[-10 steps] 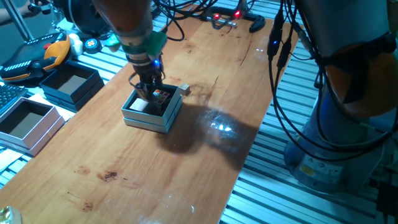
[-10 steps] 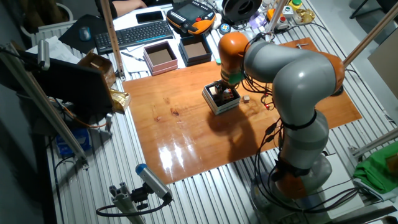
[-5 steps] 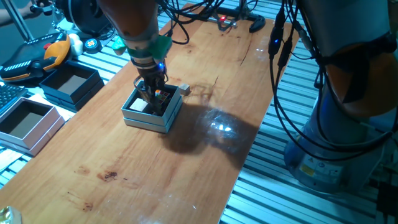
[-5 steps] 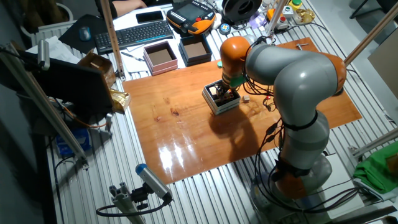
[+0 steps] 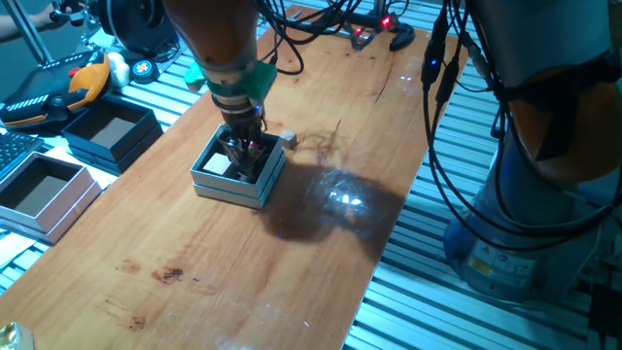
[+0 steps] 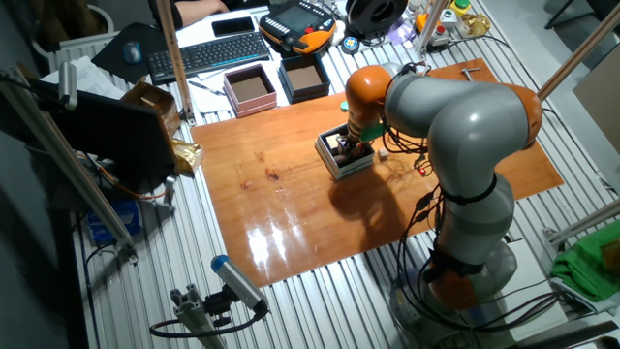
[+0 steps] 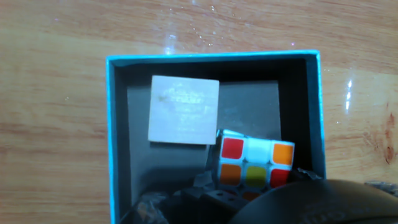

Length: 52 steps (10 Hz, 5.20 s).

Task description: Take everything out of the gift box

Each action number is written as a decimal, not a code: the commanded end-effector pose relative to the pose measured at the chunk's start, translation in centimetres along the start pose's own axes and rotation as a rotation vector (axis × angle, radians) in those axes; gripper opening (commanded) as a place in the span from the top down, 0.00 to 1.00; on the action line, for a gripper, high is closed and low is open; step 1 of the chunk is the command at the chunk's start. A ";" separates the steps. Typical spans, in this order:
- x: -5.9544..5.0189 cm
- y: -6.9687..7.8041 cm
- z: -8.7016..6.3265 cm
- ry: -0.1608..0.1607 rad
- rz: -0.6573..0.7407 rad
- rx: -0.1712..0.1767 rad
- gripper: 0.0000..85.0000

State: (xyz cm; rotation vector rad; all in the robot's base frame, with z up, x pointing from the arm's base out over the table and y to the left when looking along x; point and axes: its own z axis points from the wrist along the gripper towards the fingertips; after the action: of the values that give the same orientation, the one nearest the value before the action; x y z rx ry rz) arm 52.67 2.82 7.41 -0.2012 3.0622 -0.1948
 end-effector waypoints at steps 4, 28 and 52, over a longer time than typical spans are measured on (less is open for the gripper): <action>0.0 0.2 0.3 -0.004 -0.003 -0.019 0.27; -2.7 0.5 -0.5 -0.023 -0.048 0.019 0.20; -2.1 0.2 -0.5 0.005 -0.074 -0.029 0.21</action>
State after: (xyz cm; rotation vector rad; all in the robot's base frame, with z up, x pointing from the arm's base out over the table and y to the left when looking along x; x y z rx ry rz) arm 54.69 3.36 7.97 -0.3164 3.0669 -0.1557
